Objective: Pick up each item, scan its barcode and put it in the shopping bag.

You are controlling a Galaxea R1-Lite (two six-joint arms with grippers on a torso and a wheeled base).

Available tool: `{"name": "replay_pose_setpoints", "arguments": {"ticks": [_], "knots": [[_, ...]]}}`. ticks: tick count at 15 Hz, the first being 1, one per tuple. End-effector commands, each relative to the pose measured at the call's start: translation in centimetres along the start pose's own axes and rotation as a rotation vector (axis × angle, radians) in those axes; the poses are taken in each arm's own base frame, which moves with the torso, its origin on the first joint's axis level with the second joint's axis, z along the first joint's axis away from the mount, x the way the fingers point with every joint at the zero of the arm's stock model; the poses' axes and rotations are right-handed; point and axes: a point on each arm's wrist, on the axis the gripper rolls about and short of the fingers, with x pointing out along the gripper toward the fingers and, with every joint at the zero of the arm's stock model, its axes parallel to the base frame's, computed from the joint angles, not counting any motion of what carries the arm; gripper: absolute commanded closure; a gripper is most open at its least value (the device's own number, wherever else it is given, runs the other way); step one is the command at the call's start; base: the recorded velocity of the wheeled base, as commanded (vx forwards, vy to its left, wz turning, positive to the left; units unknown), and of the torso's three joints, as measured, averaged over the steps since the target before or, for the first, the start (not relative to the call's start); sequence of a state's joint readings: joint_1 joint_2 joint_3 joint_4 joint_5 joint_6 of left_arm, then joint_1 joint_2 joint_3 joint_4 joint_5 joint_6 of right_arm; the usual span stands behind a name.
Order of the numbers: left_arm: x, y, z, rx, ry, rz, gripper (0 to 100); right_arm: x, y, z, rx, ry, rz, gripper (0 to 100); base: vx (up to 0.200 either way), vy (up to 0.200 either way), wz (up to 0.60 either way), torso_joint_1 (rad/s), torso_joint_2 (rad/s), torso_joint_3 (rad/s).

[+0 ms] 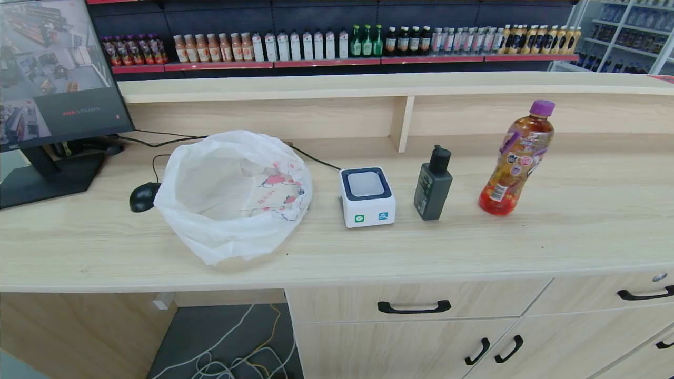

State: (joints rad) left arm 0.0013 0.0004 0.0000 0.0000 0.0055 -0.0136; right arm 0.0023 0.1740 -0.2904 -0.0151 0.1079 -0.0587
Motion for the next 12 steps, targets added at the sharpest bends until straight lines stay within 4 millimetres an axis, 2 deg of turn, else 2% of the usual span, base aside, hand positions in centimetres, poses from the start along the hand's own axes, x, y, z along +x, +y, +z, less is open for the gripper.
{"name": "replay_pose_setpoints", "arguments": {"ticks": [1, 4, 8, 12], "knots": [[0.0, 0.0, 0.0, 0.000, 0.000, 0.001, 0, 2.5, -0.3, 1.1, 0.006, 0.054, 0.034, 0, 0.000, 0.000, 0.00, 0.000, 0.00, 0.000], [0.0, 0.0, 0.0, 0.000, 0.000, 0.001, 0, 5.2, -0.5, 1.9, 0.009, 0.050, 0.092, 0, 0.000, 0.000, 0.00, 0.000, 0.00, 0.000], [0.0, 0.0, 0.0, 0.000, 0.000, 0.001, 0, 7.6, 0.0, 0.1, -0.012, 0.115, 0.207, 0, 0.000, 0.000, 0.00, 0.000, 0.00, 0.000], [0.0, 0.0, 0.0, 0.000, 0.000, 0.001, 0, 11.7, 1.4, -0.2, -0.035, 0.097, 0.326, 0, 0.000, 0.000, 0.00, 0.000, 0.00, 0.000]]}}
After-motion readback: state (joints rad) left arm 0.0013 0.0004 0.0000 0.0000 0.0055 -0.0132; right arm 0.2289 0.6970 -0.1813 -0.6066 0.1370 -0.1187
